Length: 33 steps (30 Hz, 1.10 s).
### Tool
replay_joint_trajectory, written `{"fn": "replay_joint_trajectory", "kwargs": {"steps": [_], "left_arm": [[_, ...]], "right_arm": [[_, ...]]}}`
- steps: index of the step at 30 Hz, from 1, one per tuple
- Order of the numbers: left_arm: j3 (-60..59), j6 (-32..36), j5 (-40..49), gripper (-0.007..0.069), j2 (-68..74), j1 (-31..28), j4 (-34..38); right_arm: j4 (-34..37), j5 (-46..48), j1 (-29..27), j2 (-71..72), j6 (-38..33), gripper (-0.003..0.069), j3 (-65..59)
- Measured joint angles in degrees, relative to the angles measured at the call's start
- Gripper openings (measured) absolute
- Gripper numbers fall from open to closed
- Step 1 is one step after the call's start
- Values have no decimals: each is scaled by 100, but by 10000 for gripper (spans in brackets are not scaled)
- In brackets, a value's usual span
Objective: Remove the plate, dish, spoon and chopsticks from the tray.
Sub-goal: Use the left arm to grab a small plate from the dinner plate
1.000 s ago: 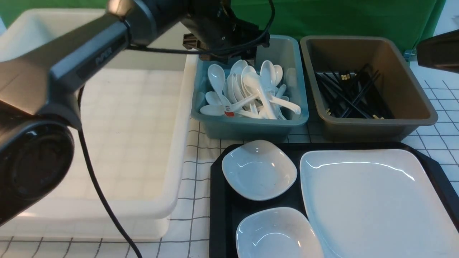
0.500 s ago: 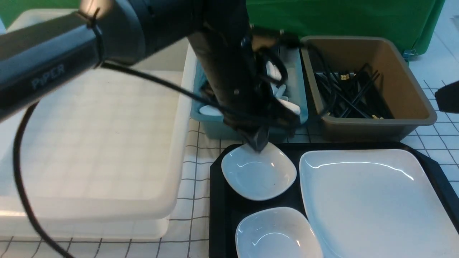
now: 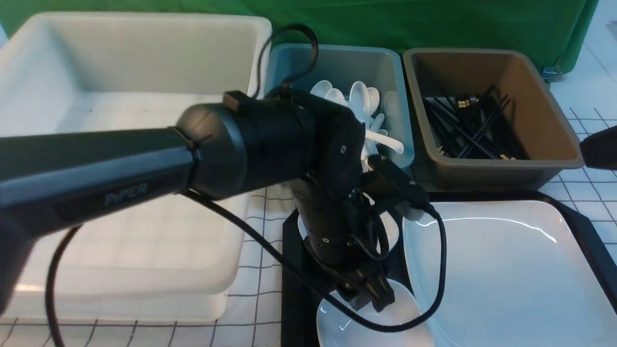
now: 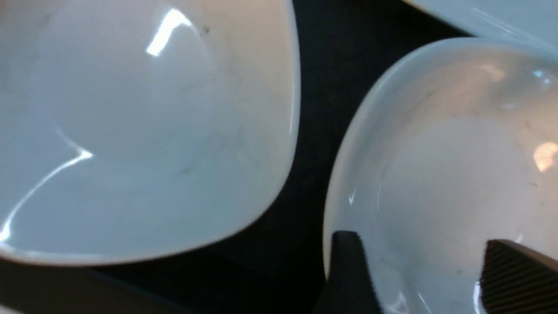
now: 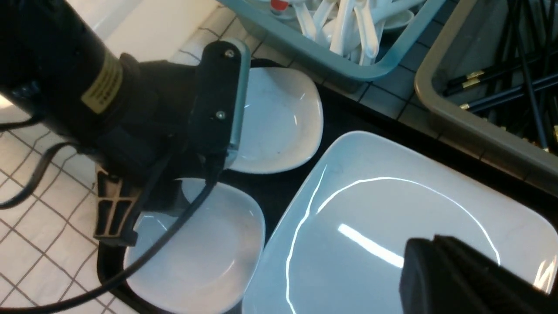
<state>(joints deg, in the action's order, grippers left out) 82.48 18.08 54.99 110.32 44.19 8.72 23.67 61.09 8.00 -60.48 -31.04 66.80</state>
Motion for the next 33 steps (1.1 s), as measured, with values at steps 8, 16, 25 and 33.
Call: {"fn": "replay_joint_trajectory", "kwargs": {"steps": [8, 16, 25, 33], "left_arm": [[0, -12, -154, 561, 482, 2, -240], [0, -101, -48, 449, 693, 2, -264], [59, -182, 562, 133, 582, -3, 170], [350, -452, 976, 32, 101, -16, 21]], "right_arm": [[101, 26, 0, 0, -7, 9, -15], [492, 842, 0, 0, -359, 9, -15], [492, 855, 0, 0, -361, 9, -15], [492, 831, 0, 0, -361, 13, -15]]}}
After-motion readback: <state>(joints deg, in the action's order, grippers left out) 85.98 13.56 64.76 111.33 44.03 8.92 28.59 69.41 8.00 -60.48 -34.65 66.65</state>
